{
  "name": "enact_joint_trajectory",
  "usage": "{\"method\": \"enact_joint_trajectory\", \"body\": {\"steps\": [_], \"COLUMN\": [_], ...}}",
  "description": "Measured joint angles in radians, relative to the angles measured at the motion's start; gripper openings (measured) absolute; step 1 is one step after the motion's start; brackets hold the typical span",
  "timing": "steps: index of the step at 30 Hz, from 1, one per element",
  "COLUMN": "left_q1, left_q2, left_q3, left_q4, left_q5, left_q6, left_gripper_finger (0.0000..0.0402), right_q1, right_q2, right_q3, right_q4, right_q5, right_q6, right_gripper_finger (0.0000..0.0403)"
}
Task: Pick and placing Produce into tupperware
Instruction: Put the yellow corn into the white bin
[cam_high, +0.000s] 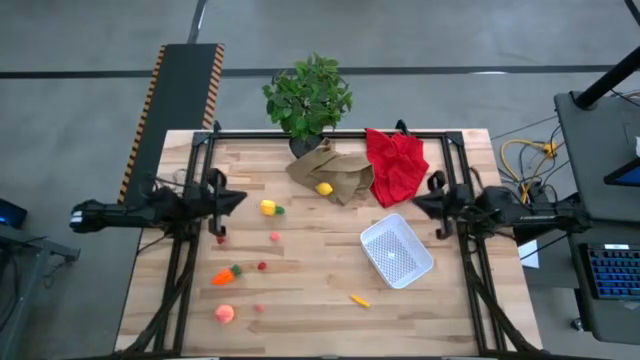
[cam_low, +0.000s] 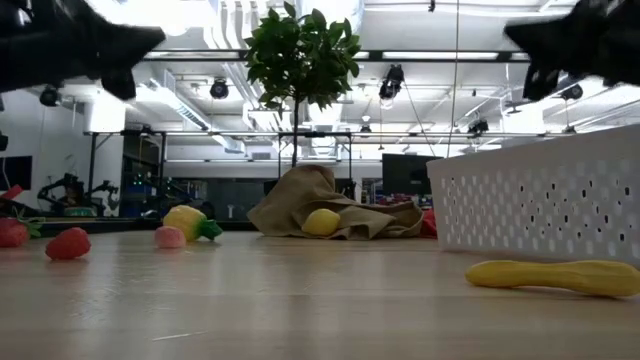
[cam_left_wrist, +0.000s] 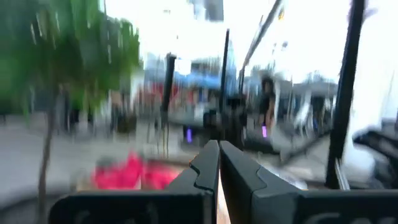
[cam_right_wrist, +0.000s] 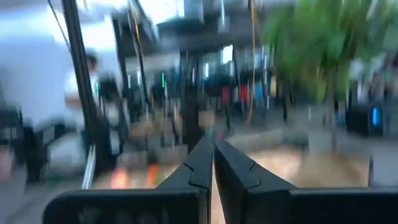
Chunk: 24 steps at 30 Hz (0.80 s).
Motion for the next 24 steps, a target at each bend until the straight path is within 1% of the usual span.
{"method": "enact_joint_trajectory", "body": {"steps": [1,2,3,4,6,9,12,15,18,20,22,24], "left_q1": [0.0,0.0,0.0,0.0,0.0,0.0,0.0,0.0,0.0,0.0,0.0,0.0], "left_q2": [0.008,0.018,0.029,0.044,0.076,0.119,0.155,0.173,0.185,0.188,0.189,0.188], "left_q3": [0.0,0.004,0.011,0.022,0.045,0.075,0.1,0.124,0.138,0.138,0.135,0.133], "left_q4": [0.048,0.077,0.071,0.061,0.062,0.071,0.071,0.073,0.084,0.128,0.169,0.173], "left_q5": [0.0,0.0,0.0,0.0,0.0,0.001,0.0,0.0,0.0,0.0,0.0,0.0], "left_q6": [0.023,0.042,0.065,0.087,0.135,0.194,0.198,0.193,0.193,0.192,0.192,0.192], "left_gripper_finger": [0.0,0.0002,0.0005,0.0012,0.0033,0.0073,0.0116,0.0149,0.0168,0.0174,0.0175,0.0176], "right_q1": [0.0,0.0,0.0,0.0,0.0,0.0,0.006,0.011,0.011,0.013,0.028,0.053], "right_q2": [0.007,0.015,0.025,0.037,0.065,0.136,0.231,0.342,0.443,0.508,0.571,0.629], "right_q3": [0.001,0.008,0.023,0.049,0.127,0.264,0.4,0.539,0.658,0.718,0.764,0.792], "right_q4": [0.065,0.091,0.085,0.049,-0.091,-0.283,-0.381,-0.51,-0.655,-0.73,-0.771,-0.779], "right_q5": [-0.003,-0.01,-0.021,-0.025,-0.024,-0.025,-0.05,-0.053,-0.055,-0.056,-0.058,-0.057], "right_q6": [-0.015,-0.034,-0.05,-0.065,-0.114,-0.175,-0.181,-0.129,-0.048,0.001,0.041,0.079], "right_gripper_finger": [0.0011,0.0015,0.0022,0.0031,0.0055,0.01,0.0144,0.0174,0.0186,0.0187,0.0185,0.0183]}}
